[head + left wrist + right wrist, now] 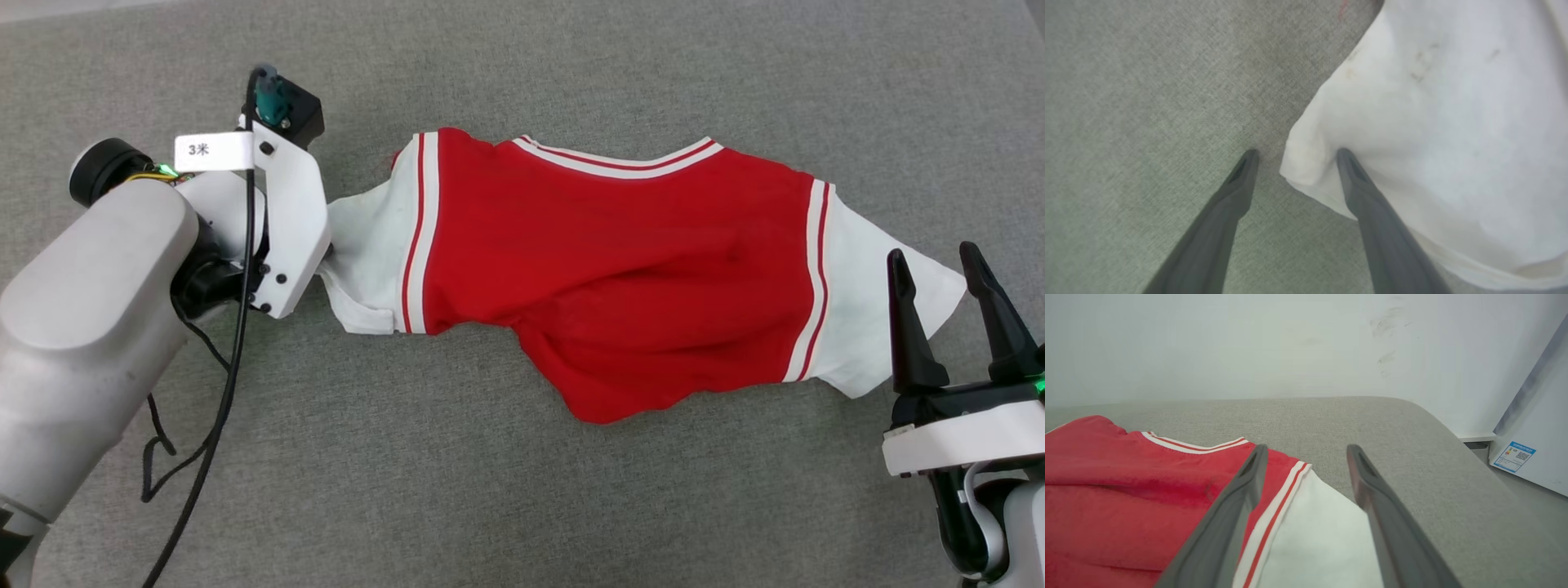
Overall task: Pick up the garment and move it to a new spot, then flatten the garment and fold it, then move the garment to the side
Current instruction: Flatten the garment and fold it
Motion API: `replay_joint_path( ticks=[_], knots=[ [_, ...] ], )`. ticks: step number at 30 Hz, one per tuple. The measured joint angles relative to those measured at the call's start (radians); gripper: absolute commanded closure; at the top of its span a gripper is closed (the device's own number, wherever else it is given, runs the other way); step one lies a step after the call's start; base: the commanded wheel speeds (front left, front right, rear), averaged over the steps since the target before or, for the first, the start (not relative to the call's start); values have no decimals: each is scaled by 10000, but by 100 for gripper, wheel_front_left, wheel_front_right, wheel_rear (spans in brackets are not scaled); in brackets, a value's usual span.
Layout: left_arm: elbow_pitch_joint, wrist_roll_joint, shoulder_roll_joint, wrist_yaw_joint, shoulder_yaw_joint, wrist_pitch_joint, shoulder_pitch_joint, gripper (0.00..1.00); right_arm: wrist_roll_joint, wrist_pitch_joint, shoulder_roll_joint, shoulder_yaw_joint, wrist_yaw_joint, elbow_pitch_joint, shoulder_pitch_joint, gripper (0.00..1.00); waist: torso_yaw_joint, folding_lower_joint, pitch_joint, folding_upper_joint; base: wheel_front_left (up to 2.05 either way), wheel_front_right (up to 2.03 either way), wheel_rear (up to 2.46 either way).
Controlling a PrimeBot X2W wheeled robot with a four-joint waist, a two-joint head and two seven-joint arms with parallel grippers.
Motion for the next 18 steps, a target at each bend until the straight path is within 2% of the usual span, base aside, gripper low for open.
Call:
replay_joint_path(
  ticks=[4,5,6,7,12,18],
  knots=[
    [-79,-257,144,13,-704,161,-247,0,61,-75,-69,-6,0,102,-97,0,-23,-1,123,1,0,0,0],
    [-125,-355,180,33,-863,161,-300,15,65,-79,-84,-10,0,125,-105,0,-15,0,138,0,0,0,0],
    [-150,-384,221,40,-1012,140,-359,95,65,-86,-94,-10,0,151,-118,0,-4,0,142,0,0,0,0],
    [-157,-431,226,42,-1133,69,-383,100,65,-88,-105,-13,0,186,-138,0,16,0,136,0,0,0,0],
    [33,-619,92,-4,-1638,-686,-361,100,63,-33,-299,-54,0,276,-222,0,176,0,-101,0,0,0,0],
    [779,-301,67,-13,-1430,-2744,-407,100,82,387,-1168,-282,0,207,-223,0,499,0,-644,0,0,0,0]
  ],
)
